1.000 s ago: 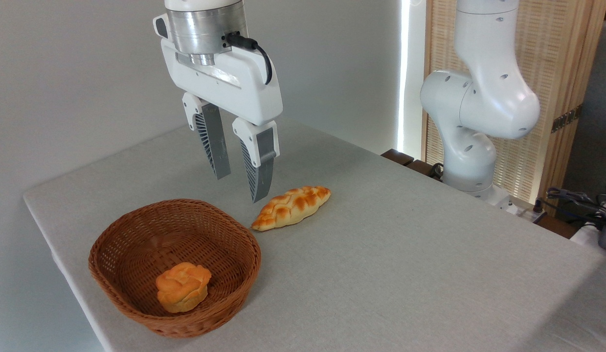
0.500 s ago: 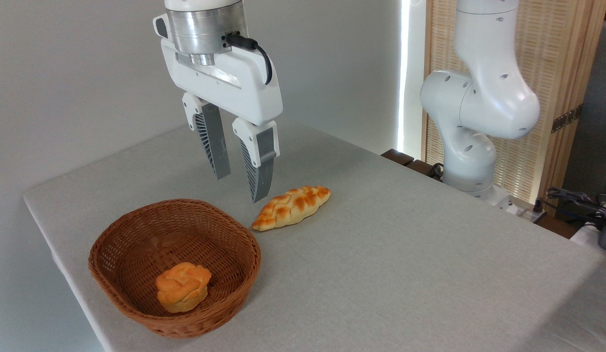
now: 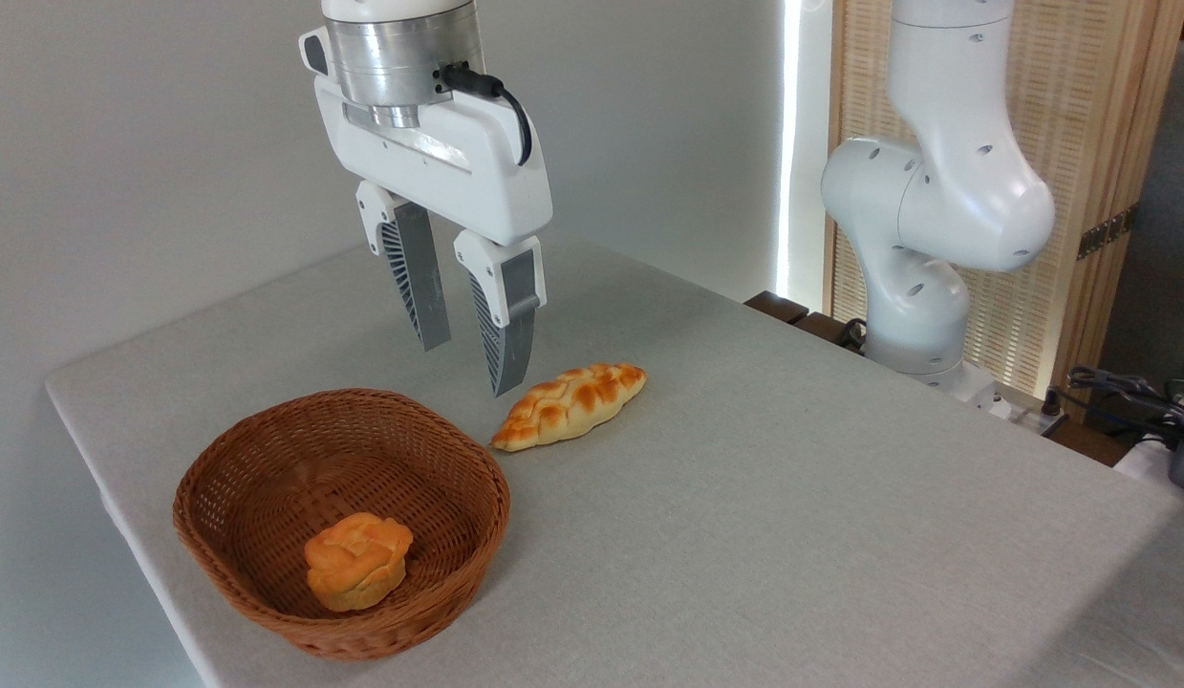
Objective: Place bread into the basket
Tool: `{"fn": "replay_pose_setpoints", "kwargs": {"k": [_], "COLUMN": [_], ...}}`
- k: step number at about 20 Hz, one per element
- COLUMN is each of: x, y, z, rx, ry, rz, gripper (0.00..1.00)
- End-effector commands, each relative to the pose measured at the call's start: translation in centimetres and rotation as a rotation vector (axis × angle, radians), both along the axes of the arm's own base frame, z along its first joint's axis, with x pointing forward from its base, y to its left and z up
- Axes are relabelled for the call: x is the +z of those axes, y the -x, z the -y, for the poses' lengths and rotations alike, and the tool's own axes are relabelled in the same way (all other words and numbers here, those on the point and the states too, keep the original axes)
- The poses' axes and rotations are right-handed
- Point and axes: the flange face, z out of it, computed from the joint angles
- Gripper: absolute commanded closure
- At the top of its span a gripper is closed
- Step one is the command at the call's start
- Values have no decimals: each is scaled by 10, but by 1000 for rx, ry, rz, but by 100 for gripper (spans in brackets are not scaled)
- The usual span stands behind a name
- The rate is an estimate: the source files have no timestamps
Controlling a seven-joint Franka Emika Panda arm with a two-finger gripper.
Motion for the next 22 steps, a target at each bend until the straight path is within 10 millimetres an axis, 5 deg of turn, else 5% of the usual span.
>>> {"fn": "replay_pose_setpoints", "kwargs": {"k": [1, 7, 14, 22], "x": [0, -15, -39, -91], "y": [1, 18, 60, 87], "z": [-1, 16, 42, 107], "rx": [-10, 12, -40, -159], "ry": [7, 40, 36, 27], "rz": [-23, -58, -28, -88], "gripper": [0, 0, 0, 0]}}
